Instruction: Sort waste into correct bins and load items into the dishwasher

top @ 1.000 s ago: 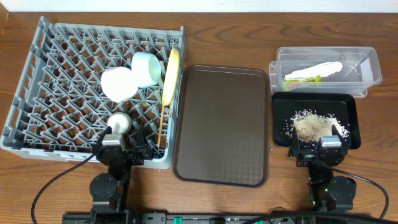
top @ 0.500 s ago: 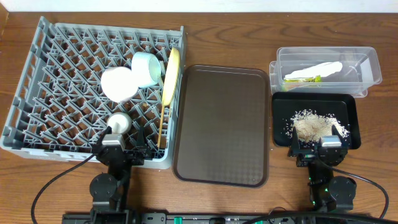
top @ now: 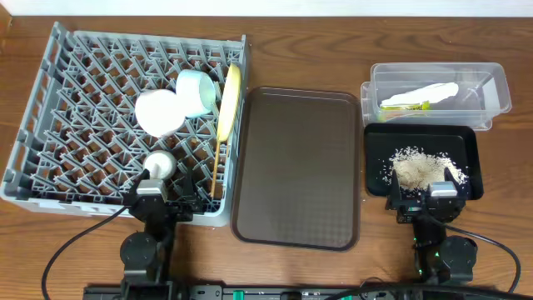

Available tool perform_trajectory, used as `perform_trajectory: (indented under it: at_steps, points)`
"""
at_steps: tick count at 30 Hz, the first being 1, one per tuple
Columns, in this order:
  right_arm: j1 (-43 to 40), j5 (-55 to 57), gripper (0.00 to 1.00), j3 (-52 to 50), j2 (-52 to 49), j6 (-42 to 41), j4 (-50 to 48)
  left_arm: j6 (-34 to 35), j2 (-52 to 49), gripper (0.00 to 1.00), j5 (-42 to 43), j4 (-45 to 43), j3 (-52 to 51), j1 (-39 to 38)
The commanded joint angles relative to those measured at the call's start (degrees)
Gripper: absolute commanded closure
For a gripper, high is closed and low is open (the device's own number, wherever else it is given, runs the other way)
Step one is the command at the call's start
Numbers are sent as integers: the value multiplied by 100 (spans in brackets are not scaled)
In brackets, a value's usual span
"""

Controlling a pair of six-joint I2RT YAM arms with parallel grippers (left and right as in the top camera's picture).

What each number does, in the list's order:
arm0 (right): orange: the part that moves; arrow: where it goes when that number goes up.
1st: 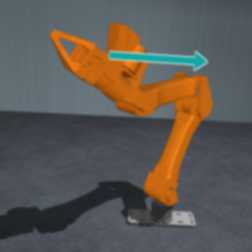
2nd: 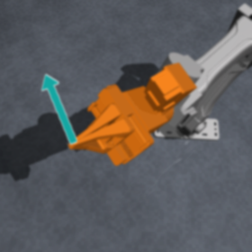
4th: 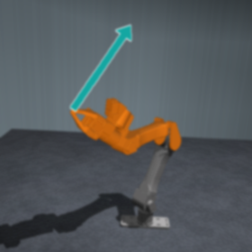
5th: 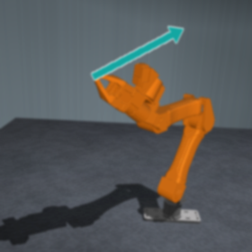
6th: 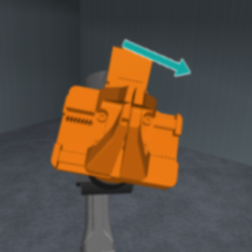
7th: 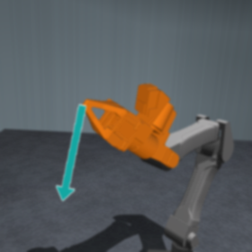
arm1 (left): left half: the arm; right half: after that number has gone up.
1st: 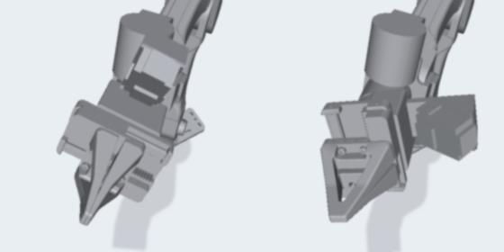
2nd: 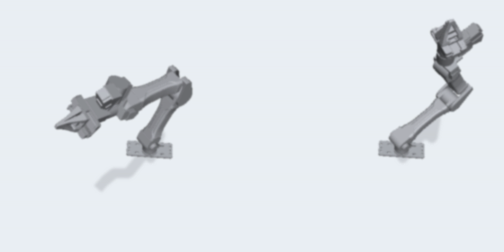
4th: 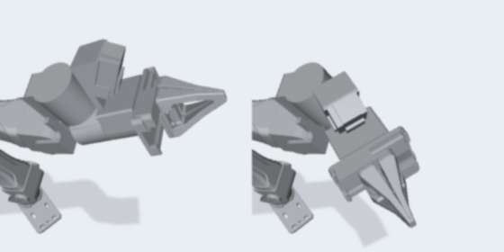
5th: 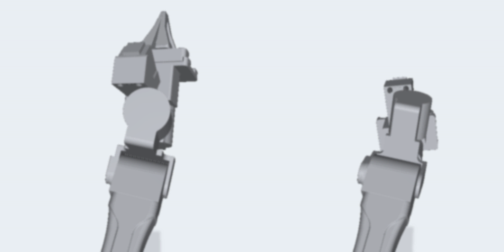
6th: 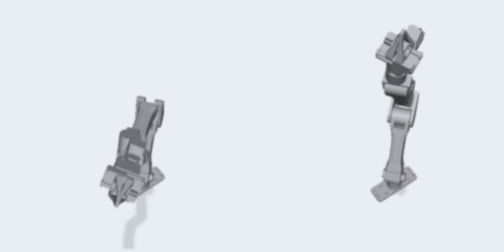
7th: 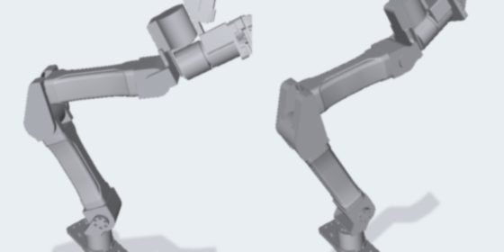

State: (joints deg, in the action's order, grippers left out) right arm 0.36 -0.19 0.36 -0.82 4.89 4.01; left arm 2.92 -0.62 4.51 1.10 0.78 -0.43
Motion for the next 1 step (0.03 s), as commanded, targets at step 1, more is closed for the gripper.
perform_trajectory:
  at_steps: [1]
  points:
    - [33, 37, 1, -4, 44, 52, 26, -76, 37, 7, 66, 251, -55, 24]
